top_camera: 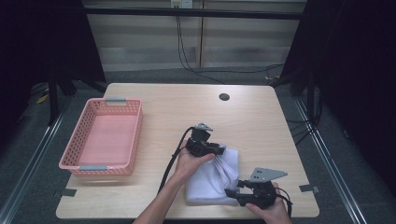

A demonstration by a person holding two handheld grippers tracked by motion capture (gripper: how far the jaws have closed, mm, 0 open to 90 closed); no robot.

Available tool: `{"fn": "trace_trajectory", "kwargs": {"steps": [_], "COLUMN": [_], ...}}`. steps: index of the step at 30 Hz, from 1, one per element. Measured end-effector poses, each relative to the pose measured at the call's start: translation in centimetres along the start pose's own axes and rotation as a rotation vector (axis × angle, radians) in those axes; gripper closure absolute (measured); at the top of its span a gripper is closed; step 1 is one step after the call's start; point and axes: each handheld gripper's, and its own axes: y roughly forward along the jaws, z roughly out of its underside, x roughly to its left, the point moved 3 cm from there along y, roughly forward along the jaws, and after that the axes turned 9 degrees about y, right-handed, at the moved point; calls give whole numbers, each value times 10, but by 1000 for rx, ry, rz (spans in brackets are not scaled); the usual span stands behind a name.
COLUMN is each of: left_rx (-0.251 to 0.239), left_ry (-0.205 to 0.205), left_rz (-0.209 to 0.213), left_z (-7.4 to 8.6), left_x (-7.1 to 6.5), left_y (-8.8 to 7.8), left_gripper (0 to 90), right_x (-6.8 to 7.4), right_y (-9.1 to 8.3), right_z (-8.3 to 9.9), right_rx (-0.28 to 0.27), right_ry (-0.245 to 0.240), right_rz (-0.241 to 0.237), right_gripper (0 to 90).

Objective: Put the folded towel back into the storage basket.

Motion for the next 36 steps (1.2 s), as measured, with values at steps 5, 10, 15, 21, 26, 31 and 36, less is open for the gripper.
{"fn": "trace_trajectory", "kwargs": {"steps": [5,10,15,21,26,31,36], "left_rx": [-51,-65,-28,65,125,84,110], "left_ry": [33,63,87,138,152,127,104], "left_rz": [24,4,2,24,24,-28,-24], "left_z": [-11,-11,8,46,70,85,108], "left_x": [-11,-16,-21,-40,-45,-44,-44], "left_y": [-3,-26,-49,-54,-66,-97,-104], "left_gripper": [511,430,496,484,469,419,312], "right_x": [-12,-29,-52,-67,-85,-104,-107], "right_y": [-16,-23,-8,33,52,40,41], "right_z": [0,-19,-54,-83,-77,-57,-58], "right_rx": [-37,-98,-114,-84,6,68,45], "right_ry": [44,69,56,55,65,80,62], "right_rz": [32,74,155,157,237,276,226], "right_gripper": [323,267,260,240,356,358,261]}}
